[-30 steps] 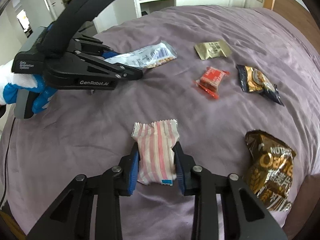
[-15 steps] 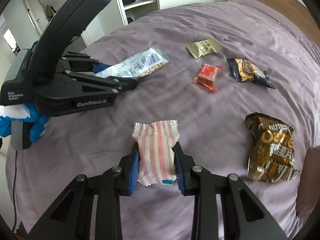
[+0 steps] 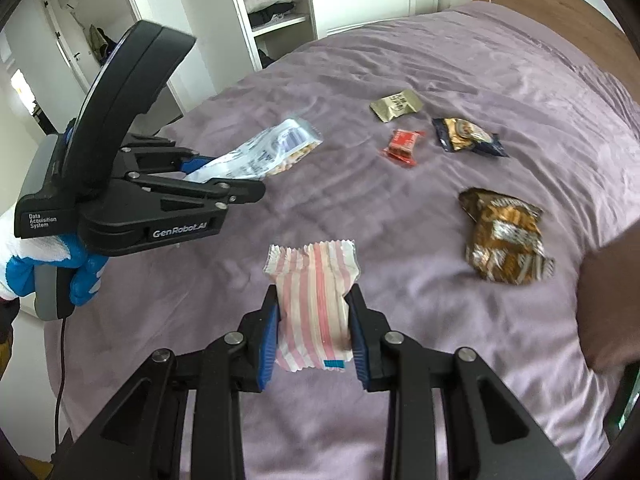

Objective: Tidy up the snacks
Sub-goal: 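Lift and carry the wrapper bar and pink candy with both tools toward the tray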

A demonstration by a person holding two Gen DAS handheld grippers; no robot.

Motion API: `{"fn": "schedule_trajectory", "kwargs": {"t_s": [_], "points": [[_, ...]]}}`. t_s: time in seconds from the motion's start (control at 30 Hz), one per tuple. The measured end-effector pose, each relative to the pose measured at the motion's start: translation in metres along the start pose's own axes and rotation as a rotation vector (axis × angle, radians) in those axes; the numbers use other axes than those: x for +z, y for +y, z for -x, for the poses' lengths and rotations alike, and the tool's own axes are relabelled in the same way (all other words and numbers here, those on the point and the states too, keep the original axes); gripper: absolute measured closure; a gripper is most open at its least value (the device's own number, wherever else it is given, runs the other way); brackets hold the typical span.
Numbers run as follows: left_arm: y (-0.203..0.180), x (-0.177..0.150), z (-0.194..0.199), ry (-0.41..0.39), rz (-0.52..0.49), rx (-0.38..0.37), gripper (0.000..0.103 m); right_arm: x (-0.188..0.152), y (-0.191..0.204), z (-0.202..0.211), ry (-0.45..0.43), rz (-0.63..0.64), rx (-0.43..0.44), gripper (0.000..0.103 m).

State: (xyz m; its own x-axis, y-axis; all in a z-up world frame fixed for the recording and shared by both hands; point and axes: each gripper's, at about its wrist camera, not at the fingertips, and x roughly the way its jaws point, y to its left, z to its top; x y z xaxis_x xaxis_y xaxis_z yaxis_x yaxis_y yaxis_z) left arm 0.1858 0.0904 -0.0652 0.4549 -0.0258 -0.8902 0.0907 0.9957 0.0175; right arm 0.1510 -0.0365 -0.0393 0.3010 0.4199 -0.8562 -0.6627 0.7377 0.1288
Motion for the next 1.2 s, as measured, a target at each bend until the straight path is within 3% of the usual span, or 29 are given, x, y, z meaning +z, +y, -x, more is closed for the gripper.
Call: {"fn": "schedule_trajectory", "kwargs": {"t_s": [0.6, 0.93, 1.2], "points": [[-0.038, -0.036, 0.060, -0.007, -0.038, -0.021, 0.077, -0.064, -0.003, 0.077, -0.035, -0.043, -0.061, 0.103], [-0.087, -0.055, 0.081, 0.001, -0.101, -0.042, 0.077, -0.119, -0.019, 0.132, -0.071, -0.093, -0.118, 0.103], [-0.147, -0.066, 0.095, -0.013, -0.219, -0.066, 0.077, -0.182, -0.056, 0.180, -0.091, -0.183, -0.187, 0.103]]}}
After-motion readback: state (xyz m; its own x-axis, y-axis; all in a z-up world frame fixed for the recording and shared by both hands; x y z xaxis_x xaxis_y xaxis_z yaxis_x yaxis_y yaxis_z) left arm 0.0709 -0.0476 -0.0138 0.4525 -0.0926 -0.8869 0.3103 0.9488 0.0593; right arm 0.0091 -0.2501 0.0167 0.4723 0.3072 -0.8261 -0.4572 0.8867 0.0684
